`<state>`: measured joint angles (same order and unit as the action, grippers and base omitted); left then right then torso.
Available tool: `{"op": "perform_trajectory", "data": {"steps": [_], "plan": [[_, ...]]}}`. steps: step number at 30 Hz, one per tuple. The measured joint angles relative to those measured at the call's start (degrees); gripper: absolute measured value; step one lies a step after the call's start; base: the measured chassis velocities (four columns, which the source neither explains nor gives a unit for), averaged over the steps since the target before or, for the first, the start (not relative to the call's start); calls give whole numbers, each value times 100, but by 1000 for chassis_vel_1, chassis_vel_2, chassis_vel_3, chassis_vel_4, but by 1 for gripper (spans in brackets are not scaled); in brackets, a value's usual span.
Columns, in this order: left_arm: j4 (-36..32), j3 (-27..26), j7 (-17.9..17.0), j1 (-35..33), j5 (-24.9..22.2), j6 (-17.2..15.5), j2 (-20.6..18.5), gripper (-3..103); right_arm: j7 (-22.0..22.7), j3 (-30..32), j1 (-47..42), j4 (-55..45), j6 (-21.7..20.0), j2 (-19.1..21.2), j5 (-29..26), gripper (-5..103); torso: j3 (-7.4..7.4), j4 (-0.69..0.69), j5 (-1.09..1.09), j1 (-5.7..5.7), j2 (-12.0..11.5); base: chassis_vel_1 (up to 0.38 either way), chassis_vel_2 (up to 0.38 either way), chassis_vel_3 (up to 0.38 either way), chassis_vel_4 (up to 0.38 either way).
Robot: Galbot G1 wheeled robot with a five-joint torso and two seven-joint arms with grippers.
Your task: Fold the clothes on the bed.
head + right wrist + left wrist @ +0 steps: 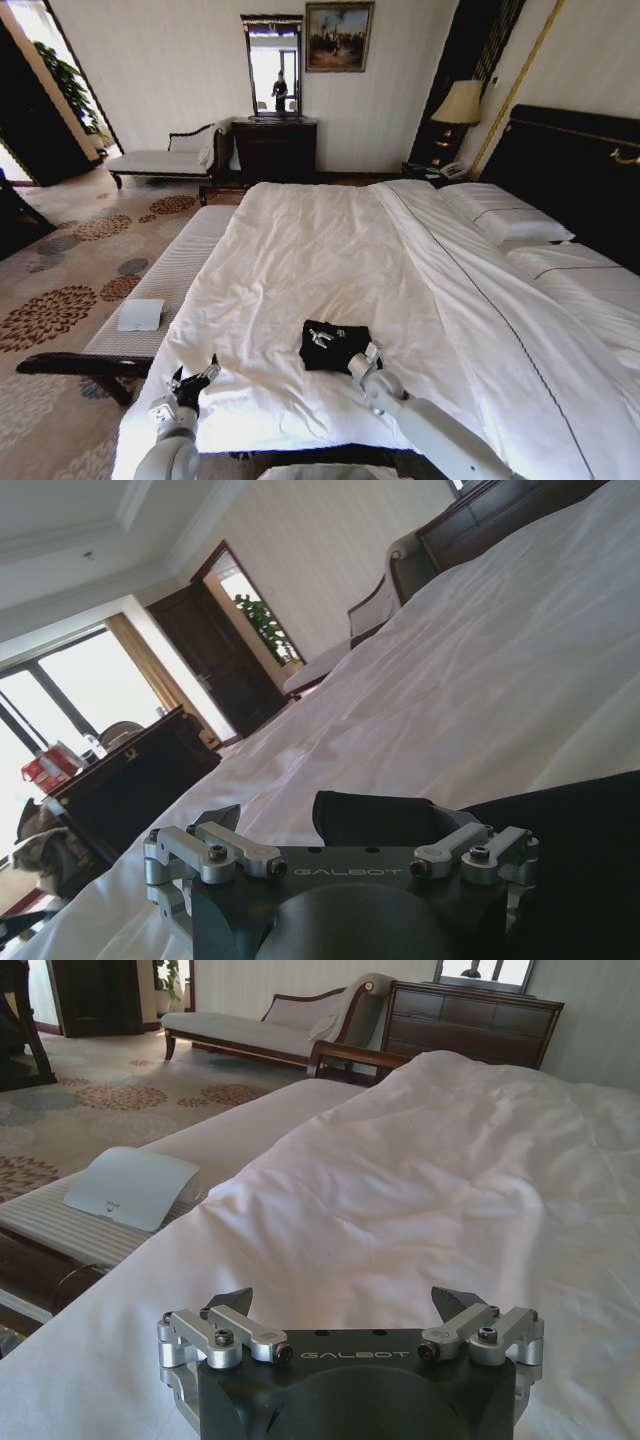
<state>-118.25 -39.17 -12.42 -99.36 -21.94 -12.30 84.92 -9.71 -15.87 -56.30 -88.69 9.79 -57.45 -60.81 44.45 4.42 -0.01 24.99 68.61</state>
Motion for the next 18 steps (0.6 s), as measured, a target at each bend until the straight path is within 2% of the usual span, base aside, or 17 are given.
{"op": "perform_trajectory", "data": {"steps": [5, 9, 14, 18], "plan": [[-2, -7, 7, -72, 57, 34, 40, 100, -372, -59, -102, -92, 139, 67, 254, 100, 0, 0, 1, 0, 0, 0, 0, 0, 0], [17, 48, 10, -64, 117, 48, 62, 100, -725, 346, -242, -420, 460, 135, 292, 100, 0, 0, 1, 0, 0, 0, 0, 0, 0], [42, 173, 15, -26, 177, 52, 83, 100, -815, 824, -371, -693, 632, 204, 143, 100, 0, 0, 1, 0, 0, 0, 0, 0, 0], [99, 291, 23, 56, 206, 57, 87, 100, -617, 1537, -564, -927, 607, 280, 18, 100, 0, 1, 1, 0, 1, 0, 0, 0, 0]]}}
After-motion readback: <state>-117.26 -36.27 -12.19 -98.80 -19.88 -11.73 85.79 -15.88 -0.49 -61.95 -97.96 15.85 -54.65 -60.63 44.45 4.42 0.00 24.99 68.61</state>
